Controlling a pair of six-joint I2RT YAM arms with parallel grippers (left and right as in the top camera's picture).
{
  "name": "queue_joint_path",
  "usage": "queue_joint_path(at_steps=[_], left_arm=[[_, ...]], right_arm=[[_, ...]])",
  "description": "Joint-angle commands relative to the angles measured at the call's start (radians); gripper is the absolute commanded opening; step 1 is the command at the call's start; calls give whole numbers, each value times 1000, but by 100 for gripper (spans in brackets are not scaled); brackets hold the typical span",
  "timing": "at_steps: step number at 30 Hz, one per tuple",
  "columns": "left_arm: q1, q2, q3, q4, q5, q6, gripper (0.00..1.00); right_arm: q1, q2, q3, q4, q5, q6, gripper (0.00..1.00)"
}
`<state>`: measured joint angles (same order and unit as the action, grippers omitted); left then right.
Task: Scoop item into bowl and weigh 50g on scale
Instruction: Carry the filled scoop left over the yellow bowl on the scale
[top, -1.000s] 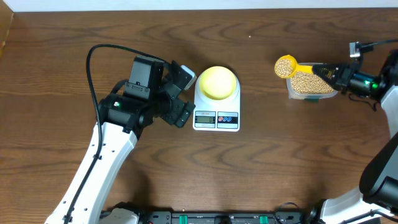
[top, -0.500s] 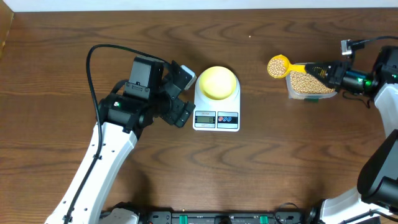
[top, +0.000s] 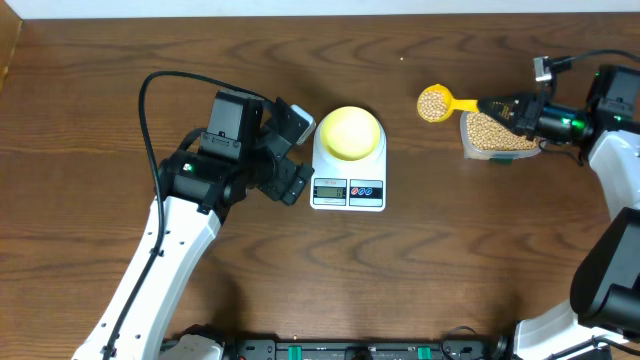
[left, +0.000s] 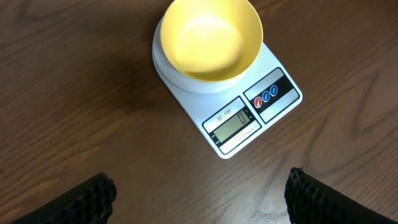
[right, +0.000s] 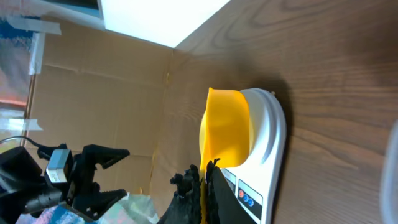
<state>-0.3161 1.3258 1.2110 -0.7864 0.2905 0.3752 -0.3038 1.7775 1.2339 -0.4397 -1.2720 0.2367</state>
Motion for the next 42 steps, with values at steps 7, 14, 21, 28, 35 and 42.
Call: queue_joint_path(at_steps=[7, 14, 21, 28, 35, 42], left_arm=[[0, -6, -14, -2, 16, 17, 89], [0, -6, -14, -2, 16, 17, 89], [0, -6, -14, -2, 16, 17, 89], [0, -6, -14, -2, 16, 17, 89], [0, -6, -14, -2, 16, 17, 89], [0, -6, -14, -2, 16, 17, 89]], right_arm=[[96, 9, -5, 97, -3, 134, 1], [163, 9, -5, 107, 47, 153, 1], [227, 9, -5, 115, 89, 153, 1], [277, 9, -6, 138, 145, 153, 1], [317, 8, -5, 198, 163, 152, 1], [347, 9, -6, 201, 254, 146, 1]])
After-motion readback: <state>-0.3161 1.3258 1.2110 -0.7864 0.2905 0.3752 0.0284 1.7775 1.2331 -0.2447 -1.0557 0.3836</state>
